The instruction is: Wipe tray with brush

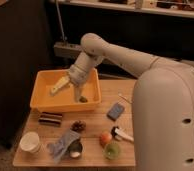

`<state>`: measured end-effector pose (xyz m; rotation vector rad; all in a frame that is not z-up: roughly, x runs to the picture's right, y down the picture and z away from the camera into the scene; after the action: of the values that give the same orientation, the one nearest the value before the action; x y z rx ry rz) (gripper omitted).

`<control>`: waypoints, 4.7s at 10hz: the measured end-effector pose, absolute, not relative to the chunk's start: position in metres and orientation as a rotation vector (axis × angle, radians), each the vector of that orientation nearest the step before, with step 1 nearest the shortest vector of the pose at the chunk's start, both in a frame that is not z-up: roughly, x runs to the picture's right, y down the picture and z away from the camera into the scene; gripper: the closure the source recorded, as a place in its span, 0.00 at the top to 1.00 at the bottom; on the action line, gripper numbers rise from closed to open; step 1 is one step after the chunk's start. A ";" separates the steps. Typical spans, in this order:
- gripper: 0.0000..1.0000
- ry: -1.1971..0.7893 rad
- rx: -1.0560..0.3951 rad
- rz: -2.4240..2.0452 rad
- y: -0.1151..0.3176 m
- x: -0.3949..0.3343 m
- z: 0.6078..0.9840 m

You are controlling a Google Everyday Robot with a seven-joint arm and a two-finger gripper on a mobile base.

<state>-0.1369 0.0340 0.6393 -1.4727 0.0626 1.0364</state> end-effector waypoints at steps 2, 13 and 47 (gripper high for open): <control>0.80 0.063 -1.473 1.036 0.034 -0.137 0.639; 0.80 0.063 -1.473 1.037 0.034 -0.137 0.640; 0.80 -0.215 -0.841 0.972 0.034 0.149 0.570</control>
<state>0.1492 0.0338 0.5698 -0.8411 -0.2150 0.9716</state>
